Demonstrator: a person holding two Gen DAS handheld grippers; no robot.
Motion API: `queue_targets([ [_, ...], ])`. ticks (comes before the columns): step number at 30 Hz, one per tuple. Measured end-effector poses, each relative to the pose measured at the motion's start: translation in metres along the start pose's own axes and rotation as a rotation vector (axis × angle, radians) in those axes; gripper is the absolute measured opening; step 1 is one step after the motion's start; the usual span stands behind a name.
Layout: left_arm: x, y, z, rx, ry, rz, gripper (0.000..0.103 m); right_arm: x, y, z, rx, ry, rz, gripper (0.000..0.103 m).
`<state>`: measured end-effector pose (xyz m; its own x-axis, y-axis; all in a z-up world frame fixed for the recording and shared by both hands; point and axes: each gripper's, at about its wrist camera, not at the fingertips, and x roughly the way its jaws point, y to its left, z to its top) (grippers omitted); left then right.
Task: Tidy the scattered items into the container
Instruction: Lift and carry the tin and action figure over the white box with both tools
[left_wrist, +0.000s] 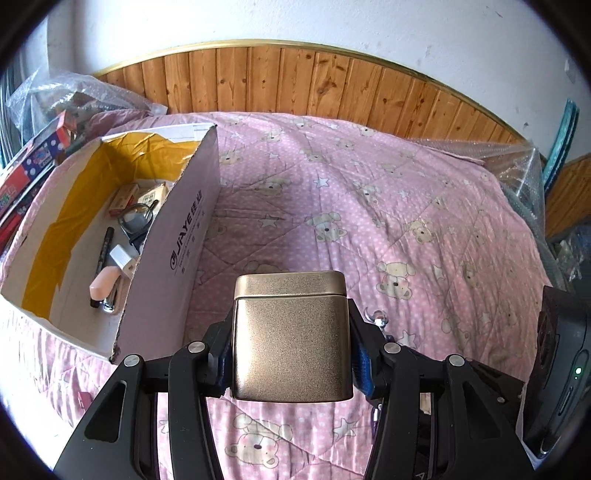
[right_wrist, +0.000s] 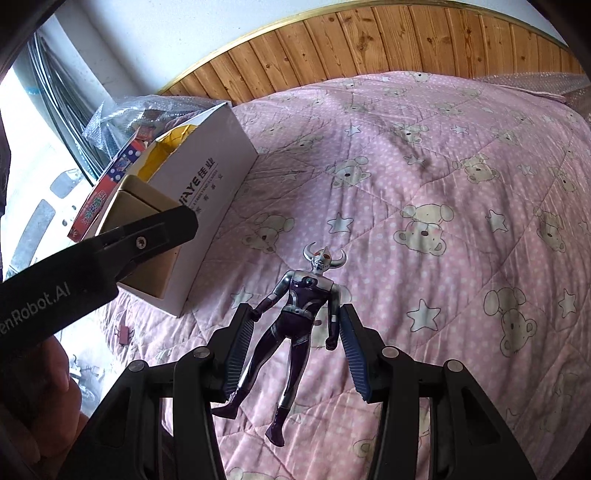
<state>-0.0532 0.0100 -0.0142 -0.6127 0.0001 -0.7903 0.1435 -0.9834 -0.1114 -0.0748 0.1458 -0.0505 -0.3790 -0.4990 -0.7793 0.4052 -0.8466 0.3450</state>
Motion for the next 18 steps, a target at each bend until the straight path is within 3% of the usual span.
queue_targets([
  [7,-0.029,0.002,-0.009,-0.008,-0.036,-0.045,0.052,-0.022,0.021,-0.010,-0.039,-0.013,0.062,0.049],
  [18,-0.080,0.022,-0.010,-0.051,-0.120,-0.105,0.053,-0.064,0.056,0.002,-0.117,-0.054,0.160,0.049],
])
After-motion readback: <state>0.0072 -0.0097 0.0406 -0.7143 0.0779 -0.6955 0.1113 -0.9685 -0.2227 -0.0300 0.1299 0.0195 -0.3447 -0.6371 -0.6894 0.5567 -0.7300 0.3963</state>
